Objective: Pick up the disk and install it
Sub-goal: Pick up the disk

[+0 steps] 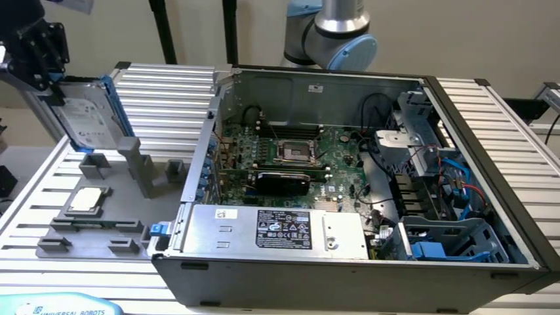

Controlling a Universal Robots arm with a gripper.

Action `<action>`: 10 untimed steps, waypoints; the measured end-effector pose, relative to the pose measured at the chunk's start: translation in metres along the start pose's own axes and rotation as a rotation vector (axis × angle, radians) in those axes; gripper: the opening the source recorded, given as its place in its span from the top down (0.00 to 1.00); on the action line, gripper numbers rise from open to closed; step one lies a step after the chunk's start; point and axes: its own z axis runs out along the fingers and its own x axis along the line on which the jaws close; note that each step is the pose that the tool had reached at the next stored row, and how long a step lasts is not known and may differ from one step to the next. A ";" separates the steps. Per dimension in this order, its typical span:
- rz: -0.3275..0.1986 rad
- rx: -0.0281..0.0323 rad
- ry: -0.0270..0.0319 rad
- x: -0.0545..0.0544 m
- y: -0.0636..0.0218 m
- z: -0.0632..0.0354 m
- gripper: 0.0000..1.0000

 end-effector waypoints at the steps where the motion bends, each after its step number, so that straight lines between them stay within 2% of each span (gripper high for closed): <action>1: 0.000 0.0002 -0.0001 0.000 -0.0004 -0.0044 0.67; 6: 0.000 0.0001 -0.0001 -0.001 -0.0037 -0.0274 0.67; 10: -0.001 -0.0001 -0.0006 -0.001 -0.0101 -0.0455 0.67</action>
